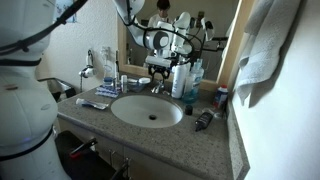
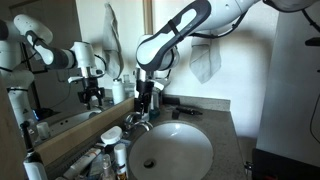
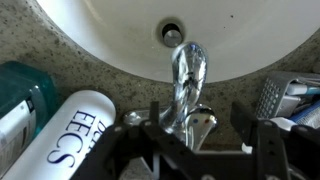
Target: Open the tap then close it
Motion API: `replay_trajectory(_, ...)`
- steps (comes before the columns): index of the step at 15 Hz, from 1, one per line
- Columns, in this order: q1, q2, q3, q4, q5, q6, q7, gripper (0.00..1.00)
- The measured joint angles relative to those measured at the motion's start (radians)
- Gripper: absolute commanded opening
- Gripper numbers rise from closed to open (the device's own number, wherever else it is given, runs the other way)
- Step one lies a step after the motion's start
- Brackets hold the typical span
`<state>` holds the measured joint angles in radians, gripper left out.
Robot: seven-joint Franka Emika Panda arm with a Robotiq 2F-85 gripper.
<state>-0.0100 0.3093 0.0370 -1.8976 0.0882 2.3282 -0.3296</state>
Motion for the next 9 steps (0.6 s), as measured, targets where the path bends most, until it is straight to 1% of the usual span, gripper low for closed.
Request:
replay_trajectory(2,-0.003,0.010,0.003,0.010,0.000,0.000,0.000,0.29)
replay_trajectory(5,-0.006,0.014,0.007,0.022,0.000,-0.001,0.000,0.05)
replay_trajectory(6,-0.006,0.013,0.011,0.022,0.000,-0.004,0.000,0.08)
replay_trajectory(9,-0.006,0.013,0.012,0.023,-0.001,-0.005,0.000,0.09)
